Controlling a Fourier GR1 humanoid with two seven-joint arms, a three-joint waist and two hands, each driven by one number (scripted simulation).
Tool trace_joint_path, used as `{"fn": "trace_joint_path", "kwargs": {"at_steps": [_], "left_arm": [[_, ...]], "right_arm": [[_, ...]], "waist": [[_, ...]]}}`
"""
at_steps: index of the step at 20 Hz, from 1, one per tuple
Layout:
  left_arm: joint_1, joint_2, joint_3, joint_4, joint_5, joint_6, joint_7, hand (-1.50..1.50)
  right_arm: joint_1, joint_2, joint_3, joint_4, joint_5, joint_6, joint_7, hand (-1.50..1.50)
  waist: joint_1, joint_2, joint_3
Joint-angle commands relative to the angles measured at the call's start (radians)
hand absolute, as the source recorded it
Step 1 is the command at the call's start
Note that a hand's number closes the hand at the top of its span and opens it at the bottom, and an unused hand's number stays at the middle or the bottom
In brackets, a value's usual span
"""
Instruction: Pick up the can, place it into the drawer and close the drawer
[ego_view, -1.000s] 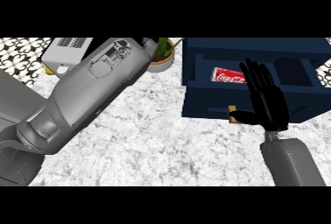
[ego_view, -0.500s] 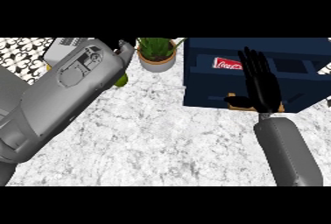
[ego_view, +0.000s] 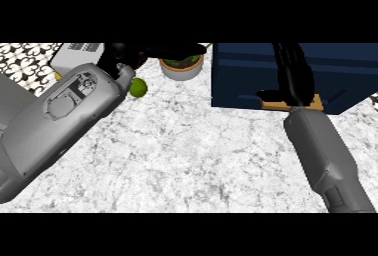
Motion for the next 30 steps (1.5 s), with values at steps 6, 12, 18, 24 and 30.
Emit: {"fn": "trace_joint_path", "kwargs": {"at_steps": [6,12,18,24,30], "left_arm": [[0.092,0.044,0.006,-0.127,-0.038,0.007,0.027,-1.50],[0.156,0.098,0.037,-0.183,-0.043,-0.035,0.018,-1.50],[0.239,0.081,0.010,-0.254,-0.065,-0.018,-0.007,-1.50],[0.253,0.091,0.025,-0.274,-0.073,-0.028,-0.004,-1.50],[0.284,0.090,0.041,-0.269,-0.073,-0.031,-0.018,-1.50]], "right_arm": [[-0.243,-0.003,-0.059,0.297,0.017,-0.087,0.019,-1.50],[-0.328,-0.012,-0.087,0.382,0.001,-0.091,0.014,-1.50],[-0.371,-0.040,-0.117,0.426,-0.016,-0.107,0.002,-1.50],[-0.403,-0.022,-0.182,0.420,-0.102,-0.077,-0.095,-1.50],[-0.414,0.033,-0.306,0.379,-0.266,-0.015,-0.253,-1.50]], "waist": [[0.018,0.022,0.012],[0.011,0.023,0.012],[0.039,0.031,0.013],[0.030,0.029,0.014],[0.011,0.026,0.015]]}}
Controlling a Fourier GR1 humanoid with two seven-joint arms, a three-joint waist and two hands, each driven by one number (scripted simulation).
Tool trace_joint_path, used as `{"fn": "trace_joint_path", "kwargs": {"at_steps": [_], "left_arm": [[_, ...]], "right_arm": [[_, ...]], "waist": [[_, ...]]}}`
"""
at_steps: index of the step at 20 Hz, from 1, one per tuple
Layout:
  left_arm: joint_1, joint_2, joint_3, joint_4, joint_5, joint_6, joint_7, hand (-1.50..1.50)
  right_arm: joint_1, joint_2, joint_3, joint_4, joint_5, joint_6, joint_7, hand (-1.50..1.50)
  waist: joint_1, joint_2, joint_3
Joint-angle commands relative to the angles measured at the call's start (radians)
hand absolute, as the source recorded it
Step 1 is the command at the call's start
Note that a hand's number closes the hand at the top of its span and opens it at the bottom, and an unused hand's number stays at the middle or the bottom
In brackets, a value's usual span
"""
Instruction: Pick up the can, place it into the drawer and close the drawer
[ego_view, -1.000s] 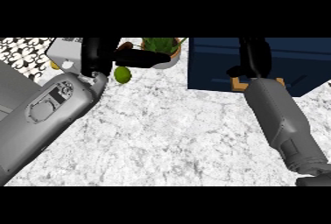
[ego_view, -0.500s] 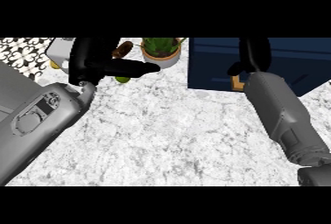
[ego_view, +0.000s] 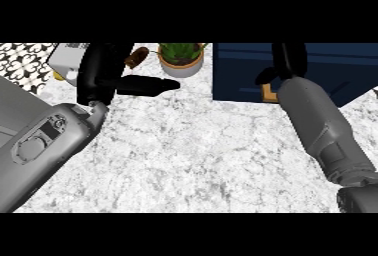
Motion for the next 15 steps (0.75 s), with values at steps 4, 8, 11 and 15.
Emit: {"fn": "trace_joint_path", "kwargs": {"at_steps": [4,8,11,15], "left_arm": [[0.029,0.019,0.014,-0.025,-0.010,-0.008,0.001,-1.50],[0.064,-0.004,0.009,-0.006,-0.031,0.015,-0.026,-1.50],[0.140,0.008,0.015,-0.054,-0.027,0.014,-0.050,-1.50],[0.167,0.045,0.064,-0.094,-0.014,-0.023,-0.043,-1.50]], "right_arm": [[-0.075,0.080,-0.167,-0.051,-0.216,0.068,-0.131,-1.50],[-0.115,0.100,-0.257,-0.070,-0.329,0.149,-0.170,-1.50],[-0.117,0.090,-0.320,-0.074,-0.408,0.224,-0.181,-1.50],[-0.164,0.076,-0.316,-0.056,-0.407,0.224,-0.144,-1.50]], "waist": [[0.014,-0.005,0.000],[-0.004,-0.007,-0.001],[-0.012,-0.018,-0.003],[-0.012,-0.017,-0.005]]}}
